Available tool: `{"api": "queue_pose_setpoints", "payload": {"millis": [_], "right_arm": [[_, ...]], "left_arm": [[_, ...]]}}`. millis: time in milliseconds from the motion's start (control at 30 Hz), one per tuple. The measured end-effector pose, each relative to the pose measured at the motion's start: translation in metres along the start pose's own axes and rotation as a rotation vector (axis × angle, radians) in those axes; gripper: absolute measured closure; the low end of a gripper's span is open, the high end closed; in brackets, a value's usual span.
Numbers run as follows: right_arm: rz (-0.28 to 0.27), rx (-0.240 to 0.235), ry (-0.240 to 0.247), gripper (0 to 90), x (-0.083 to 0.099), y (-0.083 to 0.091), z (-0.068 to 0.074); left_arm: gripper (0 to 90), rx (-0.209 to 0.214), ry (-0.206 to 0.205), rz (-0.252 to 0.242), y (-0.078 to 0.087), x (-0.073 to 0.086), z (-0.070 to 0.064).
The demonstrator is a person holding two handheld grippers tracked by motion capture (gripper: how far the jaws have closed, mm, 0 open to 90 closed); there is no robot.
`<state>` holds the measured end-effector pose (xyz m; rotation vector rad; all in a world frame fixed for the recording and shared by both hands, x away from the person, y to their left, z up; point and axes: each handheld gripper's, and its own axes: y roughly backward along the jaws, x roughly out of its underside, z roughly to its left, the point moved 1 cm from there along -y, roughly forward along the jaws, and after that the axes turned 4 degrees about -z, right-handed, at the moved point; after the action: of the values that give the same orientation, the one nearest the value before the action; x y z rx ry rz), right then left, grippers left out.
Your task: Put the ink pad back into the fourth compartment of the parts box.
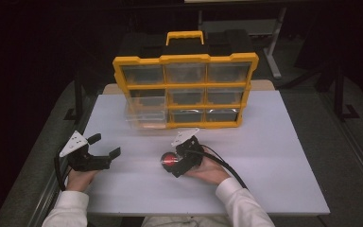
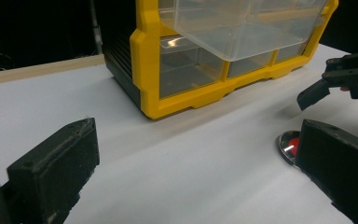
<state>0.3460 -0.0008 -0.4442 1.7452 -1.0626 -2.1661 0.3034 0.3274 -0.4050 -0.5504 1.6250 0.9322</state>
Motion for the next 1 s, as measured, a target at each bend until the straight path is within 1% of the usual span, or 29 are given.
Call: {"api": "queue_pose_setpoints", "payload": {"millis": [200,233,300,367,400,433,467,500,567,600,800,900,933,1000], "right_arm": [[0.015,-0.003,-0.007,0.0,-0.001,-0.008,-0.001],[0.024,-0.001,-0.008,0.5,0.001,-0.012,-0.002],[0.026,-0.015,-0.013,5.6,0.002,-0.014,-0.003],[0.025,-0.013,-0.014,5.6,0.003,-0.015,-0.003],[0.03,-0.011,-0.016,8.1,0.003,-0.016,-0.003],[0.029,-0.009,-0.003,9.5,0.003,-0.017,-0.004],[0.029,-0.009,-0.003,9.5,0.003,-0.017,-0.004],[0.029,-0.007,-0.001,12.5,0.004,-0.018,-0.004],[0.028,-0.005,0.001,13.4,0.004,-0.018,-0.004],[0.027,-0.008,-0.001,14.1,0.004,-0.018,-0.004],[0.03,-0.022,0.005,20.0,0.005,-0.021,-0.002],[0.031,-0.02,0.018,25.2,0.005,-0.022,-0.001],[0.032,-0.012,0.033,26.2,0.006,-0.023,-0.001],[0.034,-0.005,0.044,28.8,0.006,-0.023,0.0]], "left_arm": [[0.0,0.001,0.0,-0.001,0.0,0.0,0.0],[0.0,0.0,0.0,0.0,0.0,0.0,0.0],[0.0,-0.006,-0.004,-0.004,0.0,0.0,0.0],[0.0,-0.007,0.0,-0.011,0.0,0.0,-0.001],[0.0,-0.008,0.004,-0.013,0.001,0.0,0.0],[0.0,-0.008,0.003,-0.011,0.001,0.0,0.0],[0.0,-0.008,0.003,-0.011,0.001,0.0,0.0],[0.0,-0.007,0.005,-0.009,0.001,0.0,0.0],[0.0,-0.006,0.005,-0.007,0.0,0.0,0.0],[0.0,-0.002,-0.001,-0.003,0.0,0.0,0.0],[0.0,-0.003,0.0,-0.004,0.0,0.0,0.0],[0.0,-0.003,0.0,-0.003,0.0,0.0,0.0],[0.0,-0.002,0.001,-0.003,0.0,0.0,0.0],[0.0,-0.002,0.001,-0.005,0.0,0.0,-0.001]]}}
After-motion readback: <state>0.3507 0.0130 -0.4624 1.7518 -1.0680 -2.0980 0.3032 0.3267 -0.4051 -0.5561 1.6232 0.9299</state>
